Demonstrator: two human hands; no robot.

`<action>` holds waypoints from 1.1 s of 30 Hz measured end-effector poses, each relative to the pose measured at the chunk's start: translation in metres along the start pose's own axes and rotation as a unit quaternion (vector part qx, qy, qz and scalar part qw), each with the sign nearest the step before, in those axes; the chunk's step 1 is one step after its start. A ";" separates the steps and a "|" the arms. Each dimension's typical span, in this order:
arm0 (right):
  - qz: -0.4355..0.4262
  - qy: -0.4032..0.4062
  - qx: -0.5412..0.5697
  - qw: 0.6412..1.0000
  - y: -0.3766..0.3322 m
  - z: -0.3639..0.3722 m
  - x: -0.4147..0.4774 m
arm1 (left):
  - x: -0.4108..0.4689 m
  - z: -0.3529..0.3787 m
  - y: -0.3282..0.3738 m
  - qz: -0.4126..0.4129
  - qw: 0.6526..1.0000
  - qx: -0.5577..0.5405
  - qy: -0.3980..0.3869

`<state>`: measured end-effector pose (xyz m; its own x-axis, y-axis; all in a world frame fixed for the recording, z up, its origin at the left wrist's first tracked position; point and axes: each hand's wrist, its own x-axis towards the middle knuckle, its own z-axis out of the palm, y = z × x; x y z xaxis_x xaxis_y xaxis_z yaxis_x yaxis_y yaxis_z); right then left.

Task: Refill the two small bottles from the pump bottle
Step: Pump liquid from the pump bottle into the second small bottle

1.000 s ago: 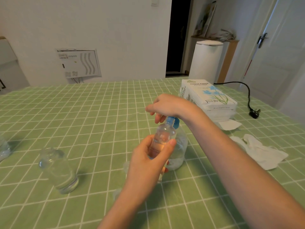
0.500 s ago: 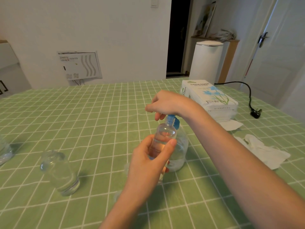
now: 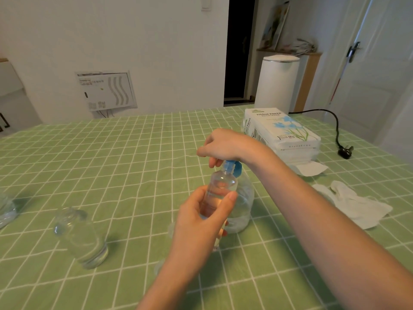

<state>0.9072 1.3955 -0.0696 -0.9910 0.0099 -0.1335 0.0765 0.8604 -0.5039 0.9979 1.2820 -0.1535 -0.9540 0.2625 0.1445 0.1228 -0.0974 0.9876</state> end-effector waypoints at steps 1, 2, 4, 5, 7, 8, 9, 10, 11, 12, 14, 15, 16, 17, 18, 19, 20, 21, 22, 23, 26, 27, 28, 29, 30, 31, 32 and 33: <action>-0.002 0.001 0.001 1.000 -0.001 -0.002 0.000 | 0.000 0.000 0.001 0.001 1.000 0.000 -0.002; -0.004 0.003 0.000 1.000 -0.002 -0.004 0.000 | 0.000 0.000 0.002 0.003 1.000 0.001 -0.004; -0.009 0.007 -0.012 1.000 -0.004 -0.007 0.000 | 0.000 0.000 0.004 0.005 1.000 0.004 -0.009; -0.011 0.006 -0.016 1.000 -0.004 -0.008 0.000 | 0.001 0.000 0.004 0.006 1.000 0.005 -0.010; -0.013 0.001 -0.011 1.000 -0.004 -0.007 0.000 | 0.001 0.000 0.005 0.007 1.000 0.007 -0.010; -0.013 -0.001 -0.004 1.000 -0.003 -0.006 0.000 | 0.001 0.000 0.004 0.008 1.000 0.007 -0.009; -0.013 -0.003 0.003 1.000 -0.003 -0.005 0.000 | 0.001 0.001 0.004 0.007 1.000 0.005 -0.008; -0.014 -0.003 0.010 1.000 -0.002 -0.004 0.000 | 0.001 0.001 0.004 0.006 1.000 0.003 -0.007; -0.014 -0.003 0.013 1.000 -0.001 -0.003 0.000 | 0.000 0.001 0.003 0.005 1.000 0.002 -0.006; -0.014 -0.004 0.014 1.000 -0.001 -0.002 0.001 | 0.000 0.000 0.003 0.005 1.000 0.003 -0.004; -0.011 -0.009 0.019 1.000 0.002 0.001 0.001 | 0.000 0.000 0.002 0.003 1.000 0.008 0.000; -0.009 -0.011 0.024 1.000 0.003 0.002 0.001 | 0.000 0.000 0.002 0.001 1.000 0.008 0.000; -0.008 -0.012 0.028 1.000 0.003 0.003 0.001 | 0.000 0.001 0.002 0.000 1.000 0.008 0.001; -0.007 -0.012 0.028 1.000 0.003 0.004 0.002 | -0.001 0.001 0.002 -0.001 1.000 0.008 0.001; -0.008 -0.010 0.026 1.000 0.003 0.004 0.002 | 0.000 0.001 0.002 -0.001 1.000 0.008 0.001; -0.009 -0.007 0.024 1.000 0.003 0.004 0.002 | -0.001 0.001 0.002 0.000 1.000 0.008 -0.001; -0.012 -0.004 0.021 1.000 0.003 0.003 0.002 | -0.001 0.001 0.003 0.000 1.000 0.007 -0.002; -0.014 0.000 0.019 1.000 0.002 0.002 0.002 | -0.001 0.001 0.003 0.000 1.000 0.007 -0.003; -0.017 0.005 0.016 1.000 0.001 0.000 0.002 | -0.001 0.001 0.003 0.000 1.000 0.007 -0.005; -0.019 0.012 0.013 1.000 0.000 -0.002 0.002 | -0.001 0.000 0.004 0.002 1.000 0.006 -0.005; -0.024 0.025 0.011 0.999 -0.002 -0.006 0.001 | -0.001 0.000 0.006 0.006 1.000 0.005 -0.007; -0.024 0.023 0.017 0.999 -0.002 -0.006 0.001 | -0.001 0.000 0.006 0.006 1.000 0.005 -0.008; -0.023 0.021 0.020 0.999 -0.002 -0.005 0.001 | 0.000 0.000 0.006 0.007 1.000 0.004 -0.009; -0.022 0.018 0.019 0.999 -0.002 -0.005 0.001 | 0.000 0.000 0.006 0.008 1.000 0.006 -0.011; -0.021 0.015 0.016 1.000 -0.002 -0.004 0.002 | 0.000 0.000 0.006 0.010 1.000 0.007 -0.012; -0.019 0.013 0.014 1.000 -0.002 -0.003 0.002 | 0.000 0.000 0.005 0.010 1.000 0.008 -0.012; -0.017 0.013 0.013 1.000 -0.001 -0.002 0.002 | 0.000 0.000 0.005 0.009 1.000 0.007 -0.010; -0.015 0.013 0.012 1.000 0.000 -0.001 0.002 | 0.000 0.000 0.004 0.007 1.000 0.007 -0.008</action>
<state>0.9048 1.3962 -0.0687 -0.9953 -0.0029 -0.0965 0.0487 0.8483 -0.5272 0.9984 1.2811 -0.1498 -0.9478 0.2762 0.1595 0.1403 -0.0881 0.9862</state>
